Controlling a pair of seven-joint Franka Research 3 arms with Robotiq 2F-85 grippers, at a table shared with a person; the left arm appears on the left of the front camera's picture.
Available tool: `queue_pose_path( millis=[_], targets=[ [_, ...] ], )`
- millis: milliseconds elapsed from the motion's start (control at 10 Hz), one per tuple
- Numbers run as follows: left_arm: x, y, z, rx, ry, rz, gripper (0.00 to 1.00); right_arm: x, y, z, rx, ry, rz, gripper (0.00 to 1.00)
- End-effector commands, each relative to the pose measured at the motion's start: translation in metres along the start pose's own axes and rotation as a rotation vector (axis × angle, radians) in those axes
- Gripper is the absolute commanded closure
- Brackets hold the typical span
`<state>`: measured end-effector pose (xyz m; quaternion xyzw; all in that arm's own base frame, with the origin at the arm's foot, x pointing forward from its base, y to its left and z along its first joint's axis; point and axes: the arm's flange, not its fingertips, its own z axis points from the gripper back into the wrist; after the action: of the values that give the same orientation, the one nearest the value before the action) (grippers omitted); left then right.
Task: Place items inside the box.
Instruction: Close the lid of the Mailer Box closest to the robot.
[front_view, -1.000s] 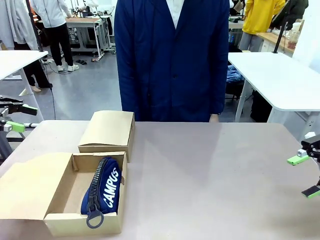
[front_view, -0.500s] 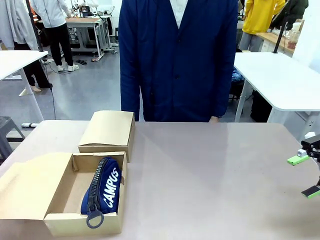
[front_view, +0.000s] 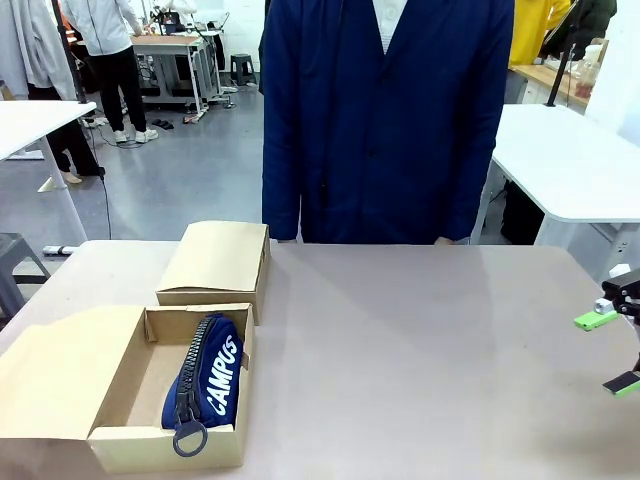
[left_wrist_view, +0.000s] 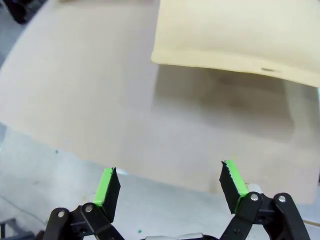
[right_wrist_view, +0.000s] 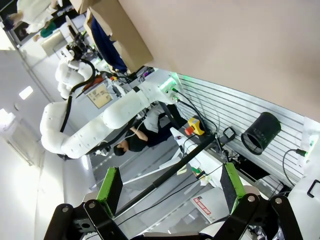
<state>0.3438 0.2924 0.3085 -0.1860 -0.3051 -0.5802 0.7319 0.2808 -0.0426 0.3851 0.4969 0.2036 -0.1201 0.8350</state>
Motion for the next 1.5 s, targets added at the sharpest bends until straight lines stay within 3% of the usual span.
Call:
queue_pose_path(
  millis=[0, 200, 500, 900, 1100, 1400],
  targets=[
    [0.007, 0.007, -0.019, -0.071, 0.004, -0.005, 0.00, -0.003, 0.001, 0.001, 0.007, 0.004, -0.001, 0.00],
    [0.018, 0.009, -0.041, -0.147, -0.058, -0.033, 0.00, -0.003, 0.001, 0.001, 0.007, 0.004, -0.001, 0.00],
    [0.033, 0.016, -0.054, -0.169, -0.171, -0.046, 0.00, -0.003, 0.001, 0.001, 0.007, 0.004, -0.001, 0.00],
    [0.046, 0.013, -0.046, -0.212, -0.465, -0.072, 0.00, -0.003, 0.001, 0.001, 0.007, 0.004, -0.001, 0.00],
    [0.053, 0.011, -0.044, -0.170, -0.502, -0.084, 0.00, -0.003, 0.001, 0.001, 0.007, 0.004, -0.001, 0.00],
    [0.092, -0.005, -0.034, -0.086, -0.662, -0.113, 0.00, -0.003, 0.001, 0.001, 0.007, 0.004, -0.001, 0.00]
  ],
)
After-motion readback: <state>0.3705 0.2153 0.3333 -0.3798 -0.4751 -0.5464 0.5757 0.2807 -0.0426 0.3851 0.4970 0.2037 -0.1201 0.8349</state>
